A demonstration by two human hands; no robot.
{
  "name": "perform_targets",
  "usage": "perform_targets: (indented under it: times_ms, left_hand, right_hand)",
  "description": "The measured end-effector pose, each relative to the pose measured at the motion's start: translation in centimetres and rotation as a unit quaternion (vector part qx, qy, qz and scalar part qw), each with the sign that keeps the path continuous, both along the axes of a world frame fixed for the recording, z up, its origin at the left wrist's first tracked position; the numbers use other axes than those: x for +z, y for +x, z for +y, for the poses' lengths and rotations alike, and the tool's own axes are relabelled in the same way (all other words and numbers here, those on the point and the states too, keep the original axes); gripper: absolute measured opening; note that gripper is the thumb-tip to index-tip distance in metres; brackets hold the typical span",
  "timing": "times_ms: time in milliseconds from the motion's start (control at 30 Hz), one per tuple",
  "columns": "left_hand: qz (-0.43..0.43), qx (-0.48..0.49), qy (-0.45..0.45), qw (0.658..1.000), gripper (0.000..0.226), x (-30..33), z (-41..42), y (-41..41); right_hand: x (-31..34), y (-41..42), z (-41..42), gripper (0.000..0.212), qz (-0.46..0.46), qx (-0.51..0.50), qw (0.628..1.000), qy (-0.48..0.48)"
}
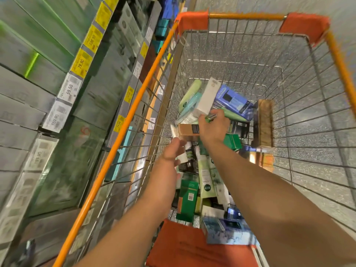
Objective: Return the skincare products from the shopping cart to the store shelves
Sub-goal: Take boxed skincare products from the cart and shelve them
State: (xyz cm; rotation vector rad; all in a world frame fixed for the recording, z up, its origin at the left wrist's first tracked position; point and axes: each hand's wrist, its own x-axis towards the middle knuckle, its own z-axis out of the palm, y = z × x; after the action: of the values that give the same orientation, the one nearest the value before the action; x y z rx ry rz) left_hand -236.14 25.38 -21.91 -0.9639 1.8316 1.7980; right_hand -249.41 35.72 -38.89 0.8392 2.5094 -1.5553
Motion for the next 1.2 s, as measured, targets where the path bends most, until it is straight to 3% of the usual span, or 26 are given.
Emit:
perform_targets:
  times_ms: [133,267,400,600,867,1100,1200]
  left_hand:
    - [-0.011,0.004,0.008,1.000,0.043,-0.7,-0.4,-0.3]
    - [-0.024,0.036,0.022,0.999,0.046,-1.9,-0.8,-0.4]
    - [-0.043,0.062,0.044,0.996,0.051,-2.7,-0.7,-0.7]
    - [-0.051,0.082,0.071,0.993,0.052,-2.7,-0.2,-1.4]
    - [-0.032,0.087,0.074,0.993,0.048,-0.2,0.6,-1.6]
    - [0.016,0.080,0.081,0.993,0.046,4.7,1.5,0.1]
    - [0.045,0.069,0.084,0.993,0.027,7.0,1.4,1.0]
  right_hand:
    - [-0.9,-0.9,-0.7,0.048,-0.001,0.050,0.998,0.044]
    - [-1.7,-3.0,-1.1,0.061,-0.022,0.032,0.996,0.084]
    - [-3.4,-4.3,-1.3,0.038,-0.021,-0.015,0.999,0.022]
    - [-2.2,-2.2,-1.8,0.039,0.046,-0.083,0.995,-0.026]
    - [3.6,6.2,-0.4,0.046,0.115,-0.143,0.981,-0.066]
    - [12.1,11.7,1.1,0.059,0.234,-0.071,0.967,-0.073]
    - [15.8,12.9,1.2,0.042,0.278,0.013,0.959,-0.060]
